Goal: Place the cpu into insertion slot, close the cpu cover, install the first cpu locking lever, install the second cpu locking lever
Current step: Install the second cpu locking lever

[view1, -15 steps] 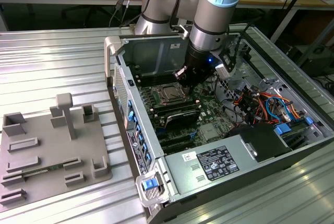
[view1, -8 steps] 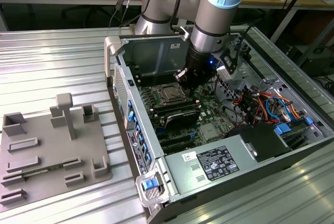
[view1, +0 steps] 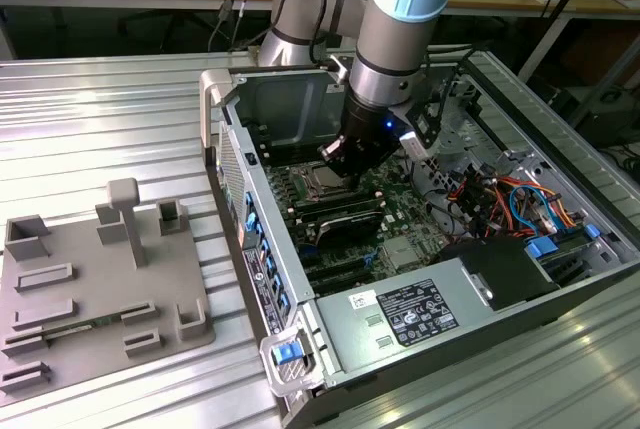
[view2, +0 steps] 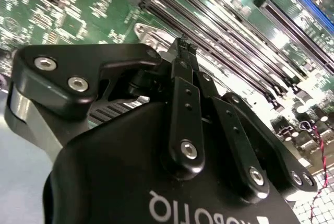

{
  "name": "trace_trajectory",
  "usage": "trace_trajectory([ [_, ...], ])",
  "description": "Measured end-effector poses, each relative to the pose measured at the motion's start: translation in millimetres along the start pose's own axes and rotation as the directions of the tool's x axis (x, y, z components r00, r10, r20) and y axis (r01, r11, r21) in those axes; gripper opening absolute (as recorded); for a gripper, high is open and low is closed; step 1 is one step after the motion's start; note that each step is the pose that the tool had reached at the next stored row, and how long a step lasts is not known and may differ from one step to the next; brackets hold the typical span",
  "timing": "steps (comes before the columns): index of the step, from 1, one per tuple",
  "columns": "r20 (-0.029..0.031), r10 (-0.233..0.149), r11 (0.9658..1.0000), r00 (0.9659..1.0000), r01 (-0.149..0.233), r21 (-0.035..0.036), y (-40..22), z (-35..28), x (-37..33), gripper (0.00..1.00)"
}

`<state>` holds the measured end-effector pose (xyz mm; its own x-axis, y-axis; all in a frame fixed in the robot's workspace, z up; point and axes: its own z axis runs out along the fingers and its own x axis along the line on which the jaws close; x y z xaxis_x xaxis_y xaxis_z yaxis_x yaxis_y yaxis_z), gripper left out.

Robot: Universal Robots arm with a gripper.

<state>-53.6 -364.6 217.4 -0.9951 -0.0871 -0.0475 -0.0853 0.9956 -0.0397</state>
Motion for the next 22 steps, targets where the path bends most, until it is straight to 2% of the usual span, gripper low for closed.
trace_trajectory([
  [1,-0.0014,0.0,1.0,1.0,0.0,-0.0002,0.2,0.1,1.8,0.11],
  [3,-0.0085,0.0,1.0,1.0,0.0,-0.0007,0.4,0.1,3.9,0.11],
  [5,-0.0219,-0.001,1.0,0.9998,0.001,-0.0016,0.4,-0.2,5.8,0.11],
  [6,-0.0231,-0.001,1.0,0.9997,0.001,-0.0018,0.4,-1.0,5.8,0.11],
  [10,-0.0288,-0.001,1.0,0.9996,0.001,0.0072,-1.4,-10.5,4.2,0.11],
  [13,-0.0324,-0.001,0.9999,0.9995,0.001,0.0116,-1.7,-10.6,2.0,0.11],
  [16,-0.0466,-0.001,0.9998,0.9989,0.002,0.0174,-2.9,-9.9,-9.8,0.11],
  [17,-0.0497,-0.001,0.9998,0.9988,0.002,0.0182,-3.3,-9.9,-11.6,0.11],
  [22,-0.0539,-0.002,0.9998,0.9985,0.003,0.0207,-6.9,-9.7,-12.3,0.11],
])
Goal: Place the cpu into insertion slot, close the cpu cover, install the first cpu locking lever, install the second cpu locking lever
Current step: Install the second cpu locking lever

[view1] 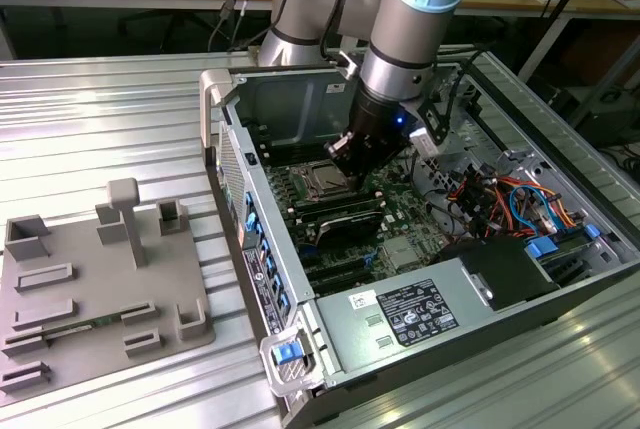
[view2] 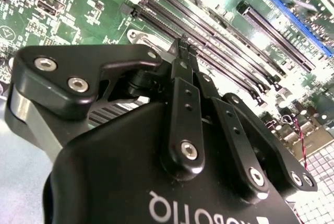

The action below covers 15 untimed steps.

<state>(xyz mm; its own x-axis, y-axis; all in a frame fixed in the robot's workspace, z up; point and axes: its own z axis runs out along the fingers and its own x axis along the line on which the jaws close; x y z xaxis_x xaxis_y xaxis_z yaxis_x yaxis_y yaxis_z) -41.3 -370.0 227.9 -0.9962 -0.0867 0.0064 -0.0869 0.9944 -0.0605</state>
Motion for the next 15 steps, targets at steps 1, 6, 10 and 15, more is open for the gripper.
trace_trajectory([
  [1,0.0,0.0,1.0,1.0,0.0,0.0003,-0.1,0.4,0.1,0.11],
  [6,-0.0003,0.0,1.0,1.0,0.0,0.0037,0.4,3.2,5.6,0.11],
  [10,-0.0007,0.0,1.0,1.0,0.0,0.0068,1.4,7.1,14.6,0.11],
  [15,-0.0011,0.0,0.9999,1.0,0.0,0.0104,2.6,12.5,24.2,0.11],
])
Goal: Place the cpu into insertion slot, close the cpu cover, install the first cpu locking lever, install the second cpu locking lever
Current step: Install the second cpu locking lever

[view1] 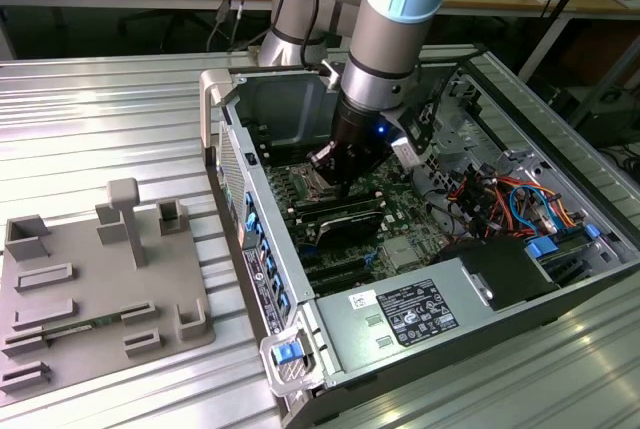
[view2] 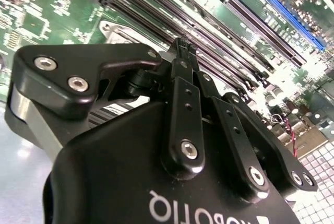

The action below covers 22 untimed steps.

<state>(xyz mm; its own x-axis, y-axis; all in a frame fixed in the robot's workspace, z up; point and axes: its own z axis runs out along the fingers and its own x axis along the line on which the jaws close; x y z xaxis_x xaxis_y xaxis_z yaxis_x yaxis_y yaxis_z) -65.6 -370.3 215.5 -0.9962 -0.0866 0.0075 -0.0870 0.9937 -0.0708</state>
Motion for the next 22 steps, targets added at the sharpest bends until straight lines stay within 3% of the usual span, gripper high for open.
trace_trajectory([
  [4,-0.0003,0.0,1.0,1.0,0.0,0.0014,0.8,3.1,7.1,0.11],
  [13,-0.0002,0.0,1.0,1.0,0.0,0.0014,1.1,2.9,7.6,0.11],
  [17,-0.0003,0.0,1.0,1.0,0.0,0.0016,2.4,-5.9,8.0,0.11],
  [22,-0.0003,0.0,1.0,1.0,0.0,0.0016,2.8,-6.6,10.0,0.11],
])
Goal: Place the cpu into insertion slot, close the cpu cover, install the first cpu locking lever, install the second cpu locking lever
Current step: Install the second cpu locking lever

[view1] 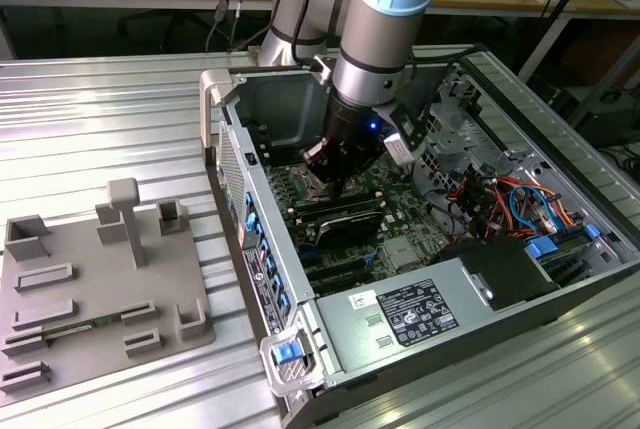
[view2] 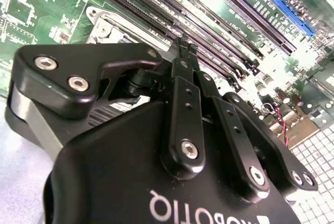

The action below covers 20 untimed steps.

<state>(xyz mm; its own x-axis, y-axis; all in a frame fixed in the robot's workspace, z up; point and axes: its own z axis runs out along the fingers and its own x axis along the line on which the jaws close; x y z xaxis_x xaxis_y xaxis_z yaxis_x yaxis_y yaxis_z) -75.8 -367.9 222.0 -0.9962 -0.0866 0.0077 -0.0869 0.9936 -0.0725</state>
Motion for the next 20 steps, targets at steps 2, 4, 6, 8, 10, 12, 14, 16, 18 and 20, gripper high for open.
trace_trajectory([
  [2,0.0001,0.0,1.0,1.0,0.0,-0.0002,0.1,0.1,0.9,0.11],
  [4,0.0001,0.0,1.0,1.0,0.0,-0.0001,0.2,0.4,2.3,0.11],
  [6,0.0001,0.0,1.0,1.0,0.0,-0.0001,0.5,0.9,4.6,0.11],
  [8,0.0,0.0,1.0,1.0,0.0,0.0,1.1,2.2,9.0,0.11],
  [10,-0.0001,0.0,1.0,1.0,0.0,0.0002,1.5,3.4,12.0,0.11],
  [12,-0.0001,0.0,1.0,1.0,0.0,0.0,2.2,4.5,15.3,0.11],
  [14,0.0,0.0,1.0,1.0,0.0,-0.0001,2.9,5.7,20.2,0.11],
  [16,-0.0001,0.0,1.0,1.0,0.0,0.0,3.1,5.8,21.0,0.11],
  [18,0.0,0.0,1.0,1.0,0.0,0.0,3.1,5.9,21.4,0.11],
  [20,0.0,0.0,1.0,1.0,0.0,0.0,3.1,5.9,21.9,0.11],
])
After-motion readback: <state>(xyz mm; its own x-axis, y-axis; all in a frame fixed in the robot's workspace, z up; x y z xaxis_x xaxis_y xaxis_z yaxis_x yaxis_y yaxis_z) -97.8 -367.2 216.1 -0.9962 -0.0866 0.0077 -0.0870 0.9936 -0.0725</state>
